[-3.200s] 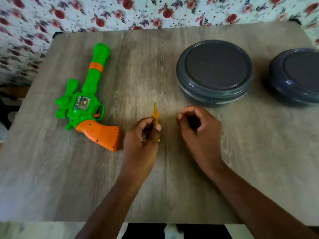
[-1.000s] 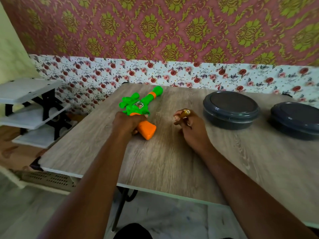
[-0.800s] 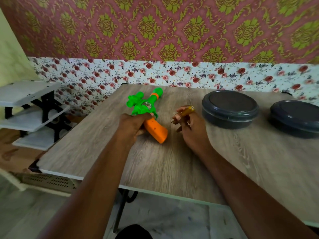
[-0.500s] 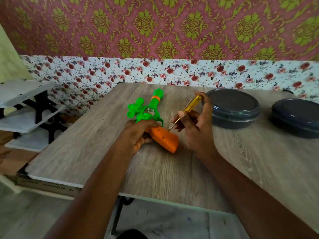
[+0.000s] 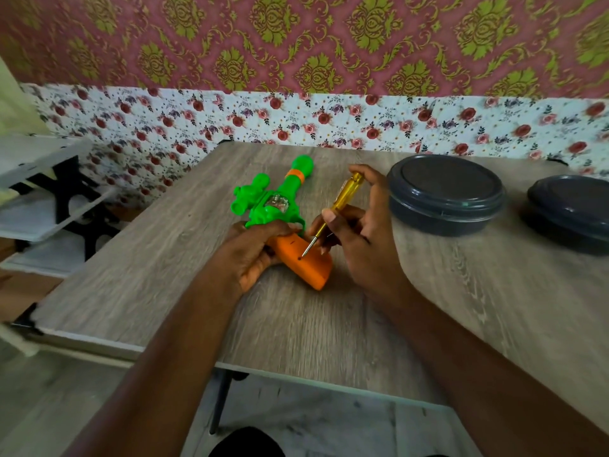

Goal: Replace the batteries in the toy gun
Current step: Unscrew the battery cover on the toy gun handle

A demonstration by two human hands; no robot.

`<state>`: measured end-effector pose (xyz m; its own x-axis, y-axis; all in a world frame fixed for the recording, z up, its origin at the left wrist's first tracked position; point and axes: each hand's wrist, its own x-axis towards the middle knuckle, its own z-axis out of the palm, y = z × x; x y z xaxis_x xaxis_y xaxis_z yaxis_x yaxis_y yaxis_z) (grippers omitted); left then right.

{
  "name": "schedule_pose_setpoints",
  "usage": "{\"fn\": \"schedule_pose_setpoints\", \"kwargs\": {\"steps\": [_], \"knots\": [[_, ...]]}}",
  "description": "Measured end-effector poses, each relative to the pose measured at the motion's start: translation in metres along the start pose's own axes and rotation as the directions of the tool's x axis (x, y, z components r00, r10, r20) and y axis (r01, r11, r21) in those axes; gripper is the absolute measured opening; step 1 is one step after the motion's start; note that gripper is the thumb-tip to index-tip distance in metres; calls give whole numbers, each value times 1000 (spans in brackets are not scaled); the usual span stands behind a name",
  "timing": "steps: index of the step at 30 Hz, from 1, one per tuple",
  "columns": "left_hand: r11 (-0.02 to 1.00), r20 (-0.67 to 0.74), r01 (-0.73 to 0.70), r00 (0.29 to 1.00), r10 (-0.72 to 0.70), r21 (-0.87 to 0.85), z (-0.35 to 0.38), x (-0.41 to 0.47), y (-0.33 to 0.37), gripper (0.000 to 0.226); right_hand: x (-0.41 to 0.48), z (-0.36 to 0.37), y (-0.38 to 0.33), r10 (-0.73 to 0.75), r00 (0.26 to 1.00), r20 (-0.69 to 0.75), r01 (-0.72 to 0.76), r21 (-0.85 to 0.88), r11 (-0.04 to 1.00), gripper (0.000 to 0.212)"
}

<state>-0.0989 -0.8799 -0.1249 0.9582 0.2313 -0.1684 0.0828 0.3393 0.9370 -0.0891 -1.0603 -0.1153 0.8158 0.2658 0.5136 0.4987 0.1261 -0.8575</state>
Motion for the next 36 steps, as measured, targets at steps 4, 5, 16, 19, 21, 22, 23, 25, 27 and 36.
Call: {"fn": "schedule_pose_setpoints", "kwargs": {"steps": [4,5,16,19,21,22,23,25,27,36], "knots": [[1000,-25,-17,1000,16,-25,2,-2,0,12,1,1,-3,-36,999,14,36,3,999,56],[999,-33,-11,999,10,-36,3,-3,0,12,1,1,-3,-36,999,19,36,9,999,56],[989,-65,-12,998,2,-147,7,-10,4,28,1,6,-6,-209,977,33,210,-280,937,58],[983,-19,19,1000,-23,-181,8,-11,2,43,0,9,-11,-266,964,10,259,-265,929,56],[982,20,53,999,-50,-180,10,-12,1,43,0,10,-11,-278,961,-16,266,-235,935,56],[983,35,65,998,-59,-170,12,-13,0,41,-1,9,-11,-278,960,-26,265,-221,939,56],[985,41,70,997,-65,-157,13,-14,1,38,0,9,-11,-274,961,-35,262,-205,943,56],[988,37,73,997,-69,-134,14,-14,1,36,0,8,-13,-285,957,-44,273,-180,945,53],[990,34,77,997,-74,-119,13,-13,0,35,2,9,-15,-334,941,-54,318,-194,928,45],[990,-18,100,995,-102,-99,10,-5,-3,34,6,6,-16,-284,959,4,284,-48,958,35]]}}
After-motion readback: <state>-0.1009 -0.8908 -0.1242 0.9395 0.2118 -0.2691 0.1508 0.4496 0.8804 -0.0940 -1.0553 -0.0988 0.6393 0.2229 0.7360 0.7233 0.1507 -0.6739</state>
